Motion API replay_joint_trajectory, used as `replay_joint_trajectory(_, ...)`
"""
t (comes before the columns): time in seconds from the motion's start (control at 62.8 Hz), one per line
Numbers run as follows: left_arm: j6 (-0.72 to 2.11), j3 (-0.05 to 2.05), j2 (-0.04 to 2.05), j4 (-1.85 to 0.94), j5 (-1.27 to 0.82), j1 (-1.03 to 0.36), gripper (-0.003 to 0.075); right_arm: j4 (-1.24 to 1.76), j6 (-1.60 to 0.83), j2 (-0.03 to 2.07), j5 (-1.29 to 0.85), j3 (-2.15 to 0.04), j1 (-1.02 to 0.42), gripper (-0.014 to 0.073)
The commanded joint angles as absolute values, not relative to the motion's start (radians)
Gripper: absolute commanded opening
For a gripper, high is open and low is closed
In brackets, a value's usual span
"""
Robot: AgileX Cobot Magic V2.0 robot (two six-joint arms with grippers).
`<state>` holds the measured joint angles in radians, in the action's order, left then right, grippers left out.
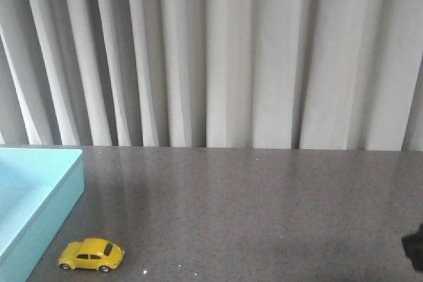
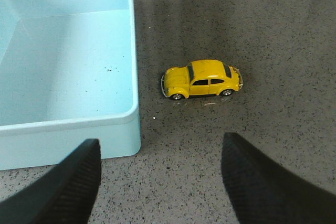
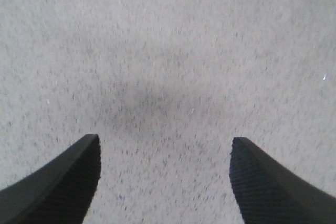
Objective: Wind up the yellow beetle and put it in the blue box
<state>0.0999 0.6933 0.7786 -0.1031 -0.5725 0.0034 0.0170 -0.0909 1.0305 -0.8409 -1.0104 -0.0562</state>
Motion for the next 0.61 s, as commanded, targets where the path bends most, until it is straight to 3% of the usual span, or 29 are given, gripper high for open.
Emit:
replay_joint_trajectory(0.0, 0.098, 0.726, 0.780, -0.110, -0.513, -0.005, 0.0487, 0.017, -0.066, 0.923, -0.709, -0.904, -0.055, 0.0501)
replay_joint_trajectory(0.366, 0.107, 0.726, 0.781, -0.100, -0.513, -0.005, 0.0487, 0.000, -0.066, 0.717, -0.653, -0.709, -0.055, 0.0501)
replay_joint_trajectory(0.589, 0.312, 0.771, 0.846, -0.116, -0.523, -0.005, 0.0487, 0.006, -0.065, 0.714, -0.652, -0.709, -0.055, 0.0501)
